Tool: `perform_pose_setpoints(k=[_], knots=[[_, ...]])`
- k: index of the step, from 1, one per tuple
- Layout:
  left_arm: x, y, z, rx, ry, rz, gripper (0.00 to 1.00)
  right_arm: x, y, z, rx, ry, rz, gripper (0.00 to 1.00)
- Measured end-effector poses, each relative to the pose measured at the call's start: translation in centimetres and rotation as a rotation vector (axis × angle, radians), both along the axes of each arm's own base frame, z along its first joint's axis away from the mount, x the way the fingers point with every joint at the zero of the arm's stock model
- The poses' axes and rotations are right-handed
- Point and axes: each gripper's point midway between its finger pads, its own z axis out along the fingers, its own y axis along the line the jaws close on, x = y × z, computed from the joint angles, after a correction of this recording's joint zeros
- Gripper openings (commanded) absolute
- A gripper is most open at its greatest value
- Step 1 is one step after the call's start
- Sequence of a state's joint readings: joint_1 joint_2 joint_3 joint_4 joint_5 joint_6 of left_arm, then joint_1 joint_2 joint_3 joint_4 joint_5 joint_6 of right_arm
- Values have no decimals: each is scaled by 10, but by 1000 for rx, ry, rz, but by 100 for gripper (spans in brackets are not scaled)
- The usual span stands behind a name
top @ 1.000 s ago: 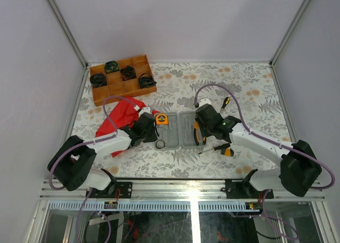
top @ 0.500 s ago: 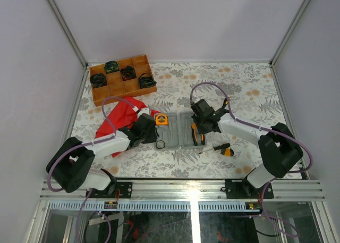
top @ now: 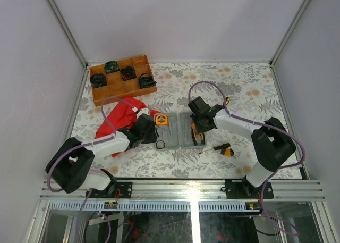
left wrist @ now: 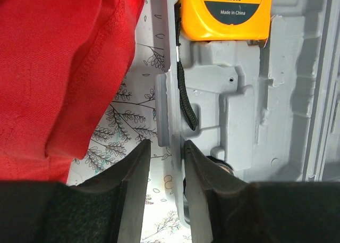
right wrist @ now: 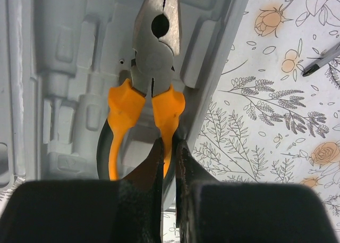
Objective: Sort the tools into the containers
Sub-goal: Place the pliers in the storage box.
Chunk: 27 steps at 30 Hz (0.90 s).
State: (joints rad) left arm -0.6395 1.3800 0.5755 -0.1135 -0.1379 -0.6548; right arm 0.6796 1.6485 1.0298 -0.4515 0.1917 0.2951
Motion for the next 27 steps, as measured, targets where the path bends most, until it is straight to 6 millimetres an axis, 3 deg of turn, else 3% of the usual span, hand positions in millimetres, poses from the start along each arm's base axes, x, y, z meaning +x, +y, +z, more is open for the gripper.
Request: perform_pose_setpoints(k=[18, 27], knots=[[0, 0, 0, -2, 1, 2, 31, 1, -2, -5, -22, 24, -60, 6], [-1, -1, 0, -4, 3, -1, 31, -3, -3, -4, -17, 37, -89, 25]])
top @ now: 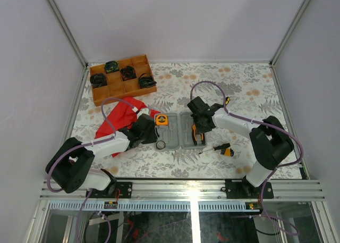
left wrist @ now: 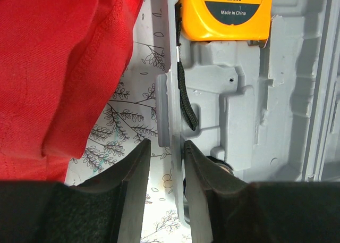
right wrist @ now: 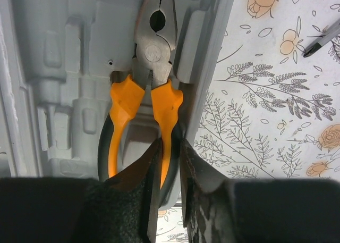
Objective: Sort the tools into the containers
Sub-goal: Place the pliers in the storage box.
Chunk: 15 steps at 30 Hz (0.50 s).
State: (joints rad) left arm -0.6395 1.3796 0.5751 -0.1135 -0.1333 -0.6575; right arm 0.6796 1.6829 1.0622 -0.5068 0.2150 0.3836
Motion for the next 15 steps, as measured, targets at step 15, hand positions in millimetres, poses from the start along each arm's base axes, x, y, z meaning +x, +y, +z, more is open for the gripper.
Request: perform_pose_setpoints(k=[15], knots=[[0, 0, 0, -2, 1, -2, 31, 0, 0, 34, 55, -67, -9, 18]])
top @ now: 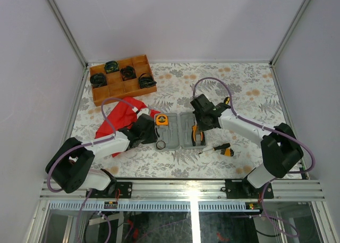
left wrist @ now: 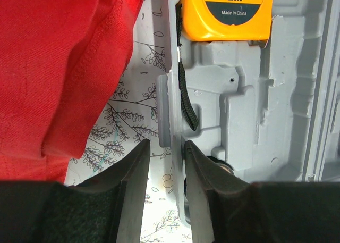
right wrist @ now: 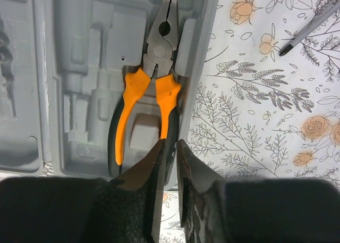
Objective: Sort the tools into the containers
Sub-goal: Place the pliers in the storage box.
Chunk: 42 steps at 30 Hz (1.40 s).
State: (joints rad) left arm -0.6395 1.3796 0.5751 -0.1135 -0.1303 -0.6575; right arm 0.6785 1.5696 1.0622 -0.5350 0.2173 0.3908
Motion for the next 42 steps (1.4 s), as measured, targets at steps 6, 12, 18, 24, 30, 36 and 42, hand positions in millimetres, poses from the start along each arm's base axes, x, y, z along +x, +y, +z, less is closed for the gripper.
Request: perform_pose_setpoints(k=[6, 12, 18, 24, 30, 36, 42], knots=[[0, 0, 0, 0, 0, 0, 31, 0, 1, -1, 3, 1, 4, 15], [0, 0, 0, 0, 1, 0, 31, -3, 4, -10, 4, 35, 13, 15], [0, 0, 0, -2, 1, -2, 31, -5, 4, -18, -7, 61, 16, 15], [0, -1, 0, -3, 1, -2, 30, -8, 1, -29, -29, 89, 15, 12], [-1, -1, -1, -8, 2, -5, 30, -8, 1, -33, -40, 101, 15, 10], [-1, -2, 0, -10, 1, -6, 30, -9, 1, -37, -47, 111, 15, 8], [-1, -3, 0, -14, 2, -8, 30, -12, -1, -43, -40, 118, 11, 7]])
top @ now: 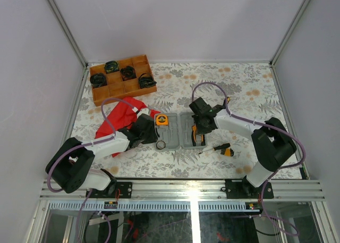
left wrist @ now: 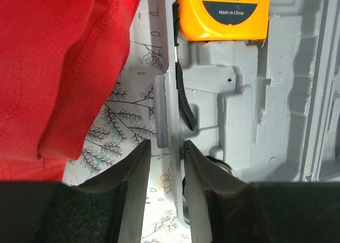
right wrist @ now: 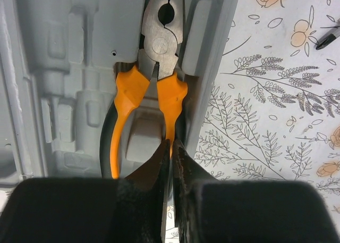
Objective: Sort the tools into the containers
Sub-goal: Place the pliers in the storage box.
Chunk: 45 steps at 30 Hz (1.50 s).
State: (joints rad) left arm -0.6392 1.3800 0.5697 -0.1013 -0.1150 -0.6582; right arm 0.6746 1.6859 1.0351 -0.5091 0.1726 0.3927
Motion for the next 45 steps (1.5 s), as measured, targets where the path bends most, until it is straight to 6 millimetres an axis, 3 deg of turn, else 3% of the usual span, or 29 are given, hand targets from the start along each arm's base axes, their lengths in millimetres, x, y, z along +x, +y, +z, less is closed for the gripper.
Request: perform_pose_setpoints(k=[12, 32, 39, 45], knots=[[0, -4, 0, -15, 4, -11, 30, -1, 0, -4, 11, 2, -29, 6], [-4, -11, 0, -48, 18, -38, 30, -4, 0, -15, -283, -66, 62, 4], [-4, -11, 0, -50, 16, -38, 30, -3, -1, -10, -283, -104, 48, 12], [-4, -9, 0, -47, 13, -31, 30, 0, 4, 2, -197, -160, -12, 26]])
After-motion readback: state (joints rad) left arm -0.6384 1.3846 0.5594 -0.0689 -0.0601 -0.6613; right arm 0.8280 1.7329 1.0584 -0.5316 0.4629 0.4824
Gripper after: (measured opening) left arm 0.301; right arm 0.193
